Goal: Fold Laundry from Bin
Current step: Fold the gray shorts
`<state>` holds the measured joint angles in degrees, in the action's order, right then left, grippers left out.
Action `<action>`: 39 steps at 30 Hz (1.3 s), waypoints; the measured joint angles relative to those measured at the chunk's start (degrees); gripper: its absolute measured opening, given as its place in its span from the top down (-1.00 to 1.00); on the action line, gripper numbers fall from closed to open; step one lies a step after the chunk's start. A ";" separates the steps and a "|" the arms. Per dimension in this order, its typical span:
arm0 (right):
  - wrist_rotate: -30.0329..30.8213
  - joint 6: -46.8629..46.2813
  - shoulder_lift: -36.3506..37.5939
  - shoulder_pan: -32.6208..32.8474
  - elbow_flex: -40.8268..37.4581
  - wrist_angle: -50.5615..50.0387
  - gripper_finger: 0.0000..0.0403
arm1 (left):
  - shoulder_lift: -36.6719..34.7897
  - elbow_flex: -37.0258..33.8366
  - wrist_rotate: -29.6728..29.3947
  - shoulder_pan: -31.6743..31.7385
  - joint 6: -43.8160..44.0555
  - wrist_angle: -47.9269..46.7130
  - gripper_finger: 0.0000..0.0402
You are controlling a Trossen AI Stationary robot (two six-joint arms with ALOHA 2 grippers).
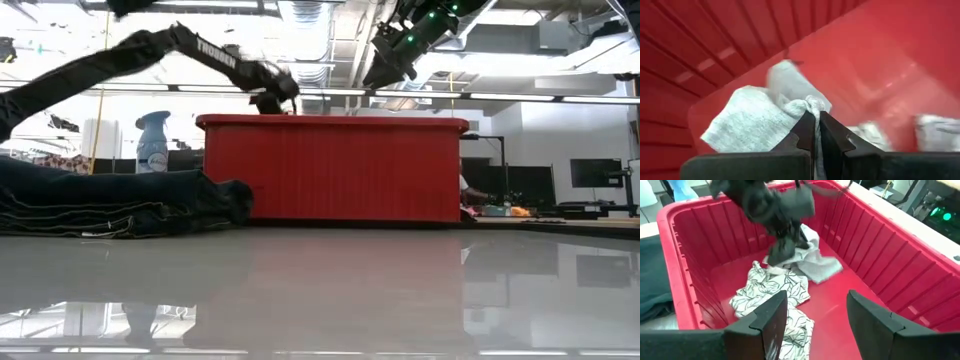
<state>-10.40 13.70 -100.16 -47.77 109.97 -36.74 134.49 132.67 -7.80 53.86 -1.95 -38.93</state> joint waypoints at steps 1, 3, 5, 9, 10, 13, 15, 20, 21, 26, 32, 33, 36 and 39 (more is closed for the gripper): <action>0.00 0.59 0.00 0.00 0.00 0.01 -0.12 | -1.19 0.09 0.07 -0.30 0.48 0.07 1.00; 0.00 1.61 0.00 0.00 0.00 0.17 -0.12 | -3.27 1.01 1.31 -0.45 1.06 -0.28 1.00; 0.00 1.83 0.00 -0.14 0.00 0.78 -0.12 | -5.14 2.12 2.38 -0.65 1.15 -1.49 1.00; 0.00 1.81 0.00 -0.85 0.00 3.44 -0.12 | -10.17 2.00 3.10 -1.71 2.13 -1.87 1.00; 0.00 1.81 0.00 -1.14 0.00 4.02 -0.12 | -11.73 2.00 3.42 -2.04 2.48 -1.89 1.00; 0.00 1.81 0.00 -2.10 0.00 5.33 -0.12 | -16.07 2.11 4.98 -3.33 2.75 -1.99 1.00; 0.00 1.82 0.00 -2.88 0.00 6.27 -0.12 | -18.61 2.11 6.16 -4.54 3.10 -2.47 1.00; -0.02 1.87 0.00 -5.68 0.00 7.00 -0.12 | -25.15 2.06 11.64 -8.46 5.04 -3.04 1.00; -0.02 1.87 0.00 -6.22 0.00 7.14 -0.12 | -26.50 2.08 12.71 -9.55 5.26 -3.18 1.00; -0.04 1.85 0.00 -9.03 0.00 7.22 -0.12 | -31.71 2.11 14.63 -16.23 6.92 -6.71 1.00; -0.08 1.83 0.00 -10.58 0.00 7.17 -0.12 | -34.88 2.11 15.37 -27.15 10.75 -11.42 1.00; -0.08 1.81 0.00 -10.57 0.00 7.16 -0.12 | -34.92 2.11 15.35 -29.00 11.24 -12.33 1.00; -0.44 1.13 0.12 -10.43 0.00 6.60 -0.12 | -34.78 2.06 15.30 -34.24 12.95 -17.60 1.00; -0.48 0.26 0.79 -9.41 0.00 5.75 -0.12 | -34.20 2.09 14.60 -39.08 14.28 -24.46 1.00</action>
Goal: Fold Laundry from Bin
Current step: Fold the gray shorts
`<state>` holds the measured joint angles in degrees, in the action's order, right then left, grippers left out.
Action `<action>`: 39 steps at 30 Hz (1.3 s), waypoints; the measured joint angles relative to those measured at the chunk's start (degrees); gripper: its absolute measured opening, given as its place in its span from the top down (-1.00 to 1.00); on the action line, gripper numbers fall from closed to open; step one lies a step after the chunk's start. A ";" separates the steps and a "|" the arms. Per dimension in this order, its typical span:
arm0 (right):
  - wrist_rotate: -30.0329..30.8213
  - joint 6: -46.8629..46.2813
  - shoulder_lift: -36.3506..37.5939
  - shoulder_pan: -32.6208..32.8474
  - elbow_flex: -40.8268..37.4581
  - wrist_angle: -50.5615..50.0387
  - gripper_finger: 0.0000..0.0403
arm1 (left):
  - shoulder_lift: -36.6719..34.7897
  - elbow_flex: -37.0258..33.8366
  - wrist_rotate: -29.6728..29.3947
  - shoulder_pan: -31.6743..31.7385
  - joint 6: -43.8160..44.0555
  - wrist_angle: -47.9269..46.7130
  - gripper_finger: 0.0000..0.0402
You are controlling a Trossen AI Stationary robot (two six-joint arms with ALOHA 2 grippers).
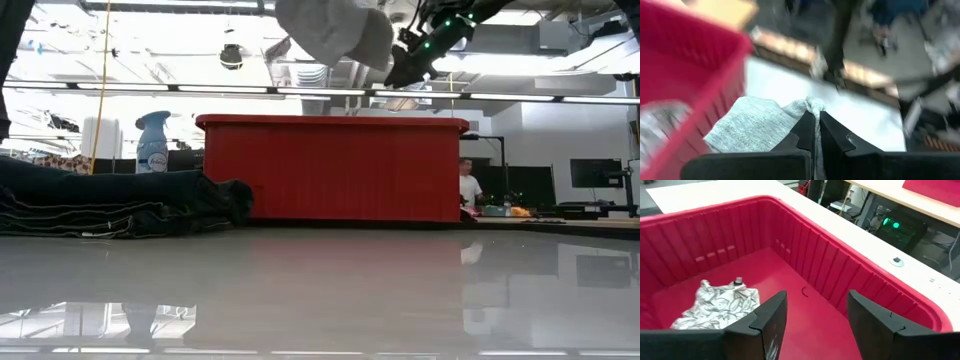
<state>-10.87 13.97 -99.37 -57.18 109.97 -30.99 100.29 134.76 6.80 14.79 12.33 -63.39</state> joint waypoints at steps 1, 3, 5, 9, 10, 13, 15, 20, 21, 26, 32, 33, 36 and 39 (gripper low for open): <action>0.00 -0.51 0.42 0.33 0.00 -0.33 -0.12 | 0.14 -0.07 -0.51 -1.27 0.43 -2.36 1.00; -0.18 -1.50 1.45 1.23 0.00 -0.79 -0.12 | 0.17 -2.39 -1.68 -4.09 1.30 -3.35 1.00; -0.23 -2.77 2.69 2.58 0.00 -1.42 -0.12 | 0.05 -5.72 -1.50 -6.49 1.43 -1.08 1.00; -0.25 -5.67 6.49 5.80 0.00 -3.28 -0.12 | -0.34 -12.55 5.31 -10.63 1.35 6.01 1.00; -0.26 -5.94 7.61 6.70 0.00 -3.82 -0.12 | -0.83 -14.42 6.93 -11.60 0.96 8.51 1.00; -0.28 -6.48 11.30 9.62 0.00 -5.75 -0.12 | -2.84 -21.13 10.19 -13.95 -0.27 18.30 1.00; -0.28 -7.97 14.12 11.61 0.00 -7.05 -0.12 | -4.53 -26.49 11.35 -14.84 0.43 26.28 1.00; -0.33 -11.45 22.63 16.37 0.00 -11.60 -0.12 | -7.76 -41.64 10.39 -15.77 4.28 46.51 1.00; -0.33 -11.62 24.43 17.41 0.00 -12.77 -0.12 | -7.90 -44.69 9.46 -15.86 5.14 50.78 1.00; -0.33 -14.92 31.92 22.22 0.00 -18.21 -0.12 | -7.68 -57.75 3.51 -15.95 11.93 71.43 1.00; -0.62 -15.78 37.73 27.32 0.00 -27.68 -0.12 | -7.30 -68.62 -8.65 -15.96 19.80 80.10 0.99; -1.23 -14.96 38.44 28.19 0.00 -29.42 -0.12 | -7.30 -69.50 -9.39 -15.95 20.34 81.33 0.97; -3.04 -12.83 40.02 30.55 0.02 -34.85 -0.12 | -7.30 -70.49 -7.91 -15.91 20.49 85.30 0.82; -4.71 -11.63 40.94 32.75 0.02 -41.16 -0.12 | -7.32 -70.47 -4.68 -15.99 19.38 89.20 0.58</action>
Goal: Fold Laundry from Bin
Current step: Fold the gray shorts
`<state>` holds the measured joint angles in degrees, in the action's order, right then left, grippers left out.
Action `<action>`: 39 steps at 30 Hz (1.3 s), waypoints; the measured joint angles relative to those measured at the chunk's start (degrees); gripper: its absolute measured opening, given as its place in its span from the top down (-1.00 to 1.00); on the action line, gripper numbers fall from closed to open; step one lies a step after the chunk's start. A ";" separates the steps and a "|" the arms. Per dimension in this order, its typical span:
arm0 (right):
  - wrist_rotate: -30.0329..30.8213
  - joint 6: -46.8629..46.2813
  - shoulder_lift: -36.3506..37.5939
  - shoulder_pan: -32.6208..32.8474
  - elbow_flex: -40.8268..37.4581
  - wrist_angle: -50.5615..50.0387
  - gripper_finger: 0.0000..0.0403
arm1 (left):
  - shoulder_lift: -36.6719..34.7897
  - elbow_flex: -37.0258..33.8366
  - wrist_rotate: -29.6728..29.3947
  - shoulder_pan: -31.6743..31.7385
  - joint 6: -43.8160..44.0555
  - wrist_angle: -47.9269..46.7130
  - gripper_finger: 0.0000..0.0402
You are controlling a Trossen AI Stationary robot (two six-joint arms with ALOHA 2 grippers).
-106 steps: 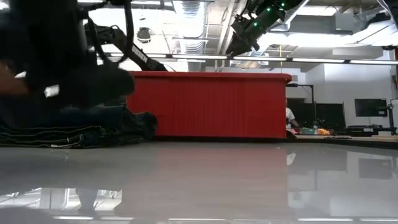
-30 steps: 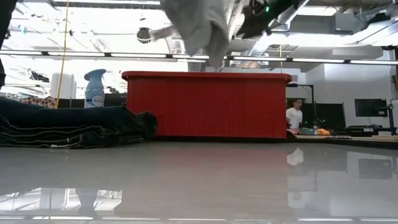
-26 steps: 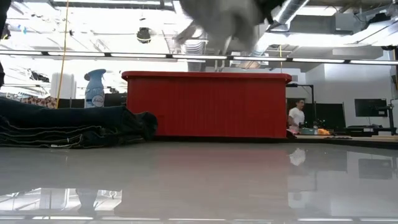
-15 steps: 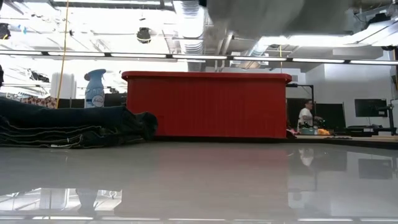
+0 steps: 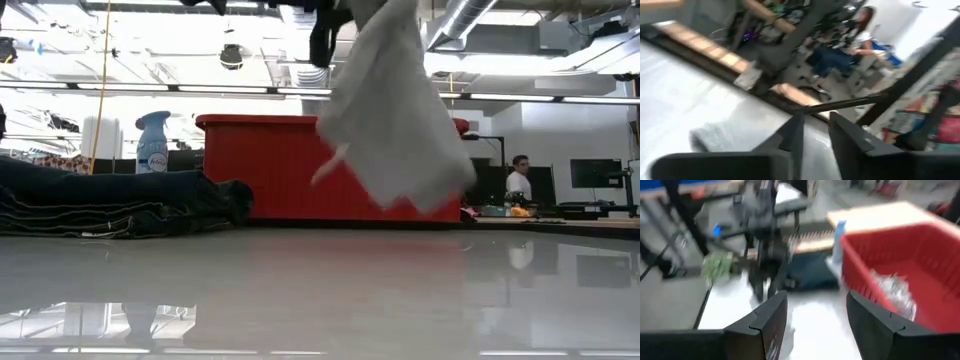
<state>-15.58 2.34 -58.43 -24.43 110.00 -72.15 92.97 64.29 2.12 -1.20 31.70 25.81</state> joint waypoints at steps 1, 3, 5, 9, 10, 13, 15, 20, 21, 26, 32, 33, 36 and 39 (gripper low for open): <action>-0.28 0.49 0.11 0.71 -0.02 -2.07 -0.12 | 0.00 0.02 0.39 -0.06 -0.29 1.19 0.49; -1.04 0.73 0.39 2.20 -0.02 -6.45 -0.12 | 0.00 0.13 0.40 -0.35 0.02 2.87 0.31; -1.94 0.69 0.40 3.82 -0.59 -9.50 -0.12 | 0.00 1.34 1.44 -0.46 0.68 1.80 0.14; -4.25 -1.47 1.56 6.87 -5.04 -10.32 -0.12 | -0.45 6.92 6.39 0.40 4.49 -11.20 -0.10; -4.73 -2.56 1.92 7.82 -6.78 -9.77 -0.12 | -0.50 8.89 8.22 0.51 4.24 -16.12 -0.12; -7.21 -4.94 2.54 11.33 -12.79 -7.71 -0.12 | -0.52 15.76 11.60 -0.31 0.59 -33.02 -0.12; -7.06 -6.79 2.92 14.13 -17.66 -5.91 -0.12 | -0.38 19.94 12.49 -2.10 -1.16 -43.37 -0.09; -6.99 -10.42 2.01 22.29 -32.09 11.32 -0.12 | -1.25 23.67 17.68 -7.73 -2.30 -58.61 -0.01; -6.69 -10.91 1.43 23.84 -34.73 16.64 -0.12 | -2.07 23.42 18.24 -8.92 -1.39 -58.43 0.00; -0.57 -11.32 -6.78 28.85 -42.02 38.18 -0.12 | -9.45 22.20 12.11 -16.17 1.77 -54.83 0.02; -1.78 -9.38 -21.41 29.31 -42.07 50.28 -0.12 | -14.29 20.41 -7.90 -23.13 2.64 -58.84 0.02; -2.33 -8.35 -23.52 29.31 -42.12 50.86 -0.12 | -14.51 20.44 -9.49 -23.84 3.24 -59.35 0.02; -2.64 -5.12 -28.93 29.03 -42.01 52.47 -0.12 | -14.20 20.46 -10.84 -25.29 4.84 -60.84 0.02; -2.70 -1.98 -34.52 28.66 -42.03 52.09 -0.12 | -13.04 20.45 -11.84 -26.56 6.23 -60.46 0.02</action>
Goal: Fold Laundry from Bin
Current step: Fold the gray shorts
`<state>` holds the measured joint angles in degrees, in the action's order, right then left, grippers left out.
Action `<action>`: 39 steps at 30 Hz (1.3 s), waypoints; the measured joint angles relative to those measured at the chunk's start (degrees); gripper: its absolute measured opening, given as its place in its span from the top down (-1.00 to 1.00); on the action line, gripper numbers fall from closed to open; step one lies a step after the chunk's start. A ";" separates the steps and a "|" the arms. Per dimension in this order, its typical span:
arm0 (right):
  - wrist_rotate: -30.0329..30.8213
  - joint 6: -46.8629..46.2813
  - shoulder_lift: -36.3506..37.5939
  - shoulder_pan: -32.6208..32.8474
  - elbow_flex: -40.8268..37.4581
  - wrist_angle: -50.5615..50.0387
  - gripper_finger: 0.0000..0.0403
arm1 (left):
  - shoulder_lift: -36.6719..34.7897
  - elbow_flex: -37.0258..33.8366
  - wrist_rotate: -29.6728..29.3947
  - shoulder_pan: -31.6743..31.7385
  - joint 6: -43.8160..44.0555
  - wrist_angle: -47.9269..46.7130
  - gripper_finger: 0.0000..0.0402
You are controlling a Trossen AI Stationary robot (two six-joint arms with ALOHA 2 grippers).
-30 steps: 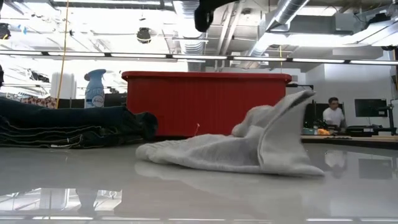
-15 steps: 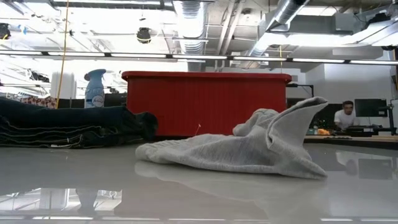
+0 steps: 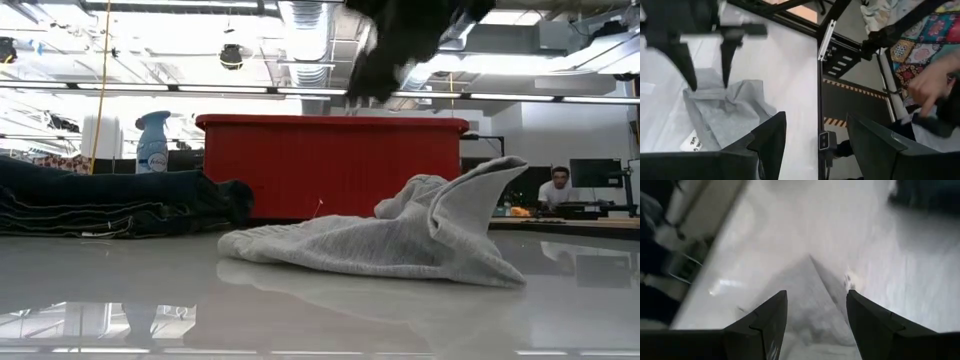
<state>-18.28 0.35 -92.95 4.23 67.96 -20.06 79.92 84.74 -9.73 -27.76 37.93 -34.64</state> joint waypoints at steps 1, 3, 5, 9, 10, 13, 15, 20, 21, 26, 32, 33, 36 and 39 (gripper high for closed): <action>0.00 1.07 -1.71 -0.11 -0.05 -0.27 -0.12 | 0.36 -0.09 -0.90 -0.56 0.52 0.03 0.02; 0.00 3.18 -4.82 -0.31 -0.09 0.07 -0.12 | 0.67 -1.03 -3.68 -1.47 2.37 1.02 0.02; 0.00 5.30 -7.49 -0.32 -0.07 0.10 -0.12 | 0.67 -3.67 -6.73 -2.54 5.49 3.19 0.02; -0.02 7.93 -10.60 -0.57 -0.10 -0.97 -0.12 | 0.69 -11.07 -12.36 -3.17 17.62 4.88 0.02; 0.02 8.40 -10.61 -0.62 -0.11 -0.83 -0.12 | 0.72 -13.36 -13.26 -3.18 20.61 5.16 0.02; 0.38 10.47 -9.12 -0.91 -0.09 -0.79 -0.12 | 0.79 -20.93 -16.62 -2.64 28.83 7.10 0.02; 0.62 11.08 -7.30 -1.24 -0.09 -0.73 -0.12 | 0.85 -25.81 -17.73 -1.69 34.68 9.65 0.02; 1.78 11.31 -2.43 -2.83 0.02 -0.81 -0.12 | 0.85 -35.31 -17.52 -0.21 43.37 19.86 0.02; 1.81 11.31 -1.64 -3.24 0.02 -0.82 -0.12 | 0.85 -36.37 -17.32 -0.21 43.91 22.02 0.02; 1.88 10.01 2.40 -5.63 0.02 -1.03 -0.12 | 5.24 -36.49 -11.75 0.16 44.35 22.11 0.02; 1.88 8.75 6.45 -8.21 0.00 -2.31 -0.12 | 18.41 -25.97 -5.49 1.62 36.72 18.13 0.02; 1.88 8.35 7.01 -8.69 0.00 -2.71 -0.12 | 20.22 -23.87 -6.32 1.78 36.72 16.46 0.02; 1.88 7.24 8.59 -9.41 0.00 -3.33 -0.12 | 23.71 -18.41 -9.22 1.86 38.04 7.68 0.02; 1.90 7.15 9.70 -9.73 0.00 -3.75 -0.12 | 26.88 -14.62 -10.49 1.78 40.08 2.70 0.02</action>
<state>-16.38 7.51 -83.25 -5.50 67.96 -23.81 106.80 70.11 -20.22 -25.98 78.02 -31.95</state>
